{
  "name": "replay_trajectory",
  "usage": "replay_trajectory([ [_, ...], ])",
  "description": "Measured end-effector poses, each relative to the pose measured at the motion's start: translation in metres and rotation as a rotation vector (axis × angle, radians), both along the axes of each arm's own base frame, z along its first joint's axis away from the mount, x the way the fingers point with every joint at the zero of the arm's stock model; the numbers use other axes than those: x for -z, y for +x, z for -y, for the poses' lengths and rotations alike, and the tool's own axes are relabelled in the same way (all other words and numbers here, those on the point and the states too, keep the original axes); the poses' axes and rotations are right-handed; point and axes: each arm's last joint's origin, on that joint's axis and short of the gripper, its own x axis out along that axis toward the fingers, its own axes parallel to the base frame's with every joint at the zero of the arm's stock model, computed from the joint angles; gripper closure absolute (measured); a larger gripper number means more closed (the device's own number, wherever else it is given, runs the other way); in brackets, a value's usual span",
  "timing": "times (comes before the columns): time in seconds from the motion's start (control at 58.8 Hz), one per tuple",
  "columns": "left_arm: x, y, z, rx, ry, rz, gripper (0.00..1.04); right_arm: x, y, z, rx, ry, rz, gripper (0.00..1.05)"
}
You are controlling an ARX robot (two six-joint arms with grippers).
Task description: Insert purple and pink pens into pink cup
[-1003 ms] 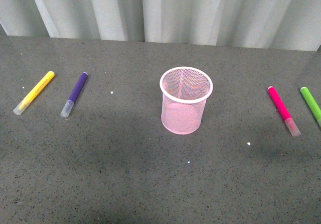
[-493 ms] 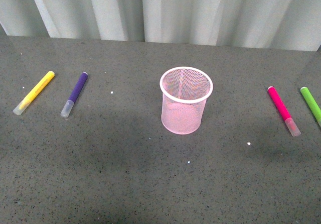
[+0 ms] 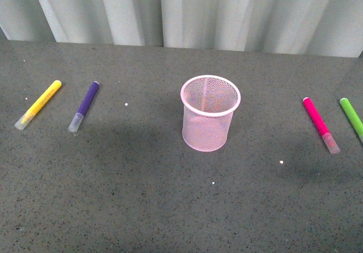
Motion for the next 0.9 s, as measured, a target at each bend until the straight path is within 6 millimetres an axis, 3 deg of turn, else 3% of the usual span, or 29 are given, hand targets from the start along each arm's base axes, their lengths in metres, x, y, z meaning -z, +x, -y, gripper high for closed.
replay_trajectory([
  [0.255,0.001,0.086,0.007,0.083,-0.004,-0.194,0.07,0.000,0.000,0.000,0.000,0.000,0.000,0.07],
  [0.476,0.008,0.154,0.029,0.181,0.012,-0.401,0.07,0.000,0.000,0.000,0.000,0.000,0.000,0.07],
  [0.697,0.017,0.195,0.061,0.303,0.045,-0.501,0.07,0.000,0.000,0.000,0.000,0.000,0.000,0.07],
  [0.901,0.044,0.218,0.090,0.436,0.084,-0.644,0.07,0.000,0.000,0.000,0.000,0.000,0.000,0.07],
])
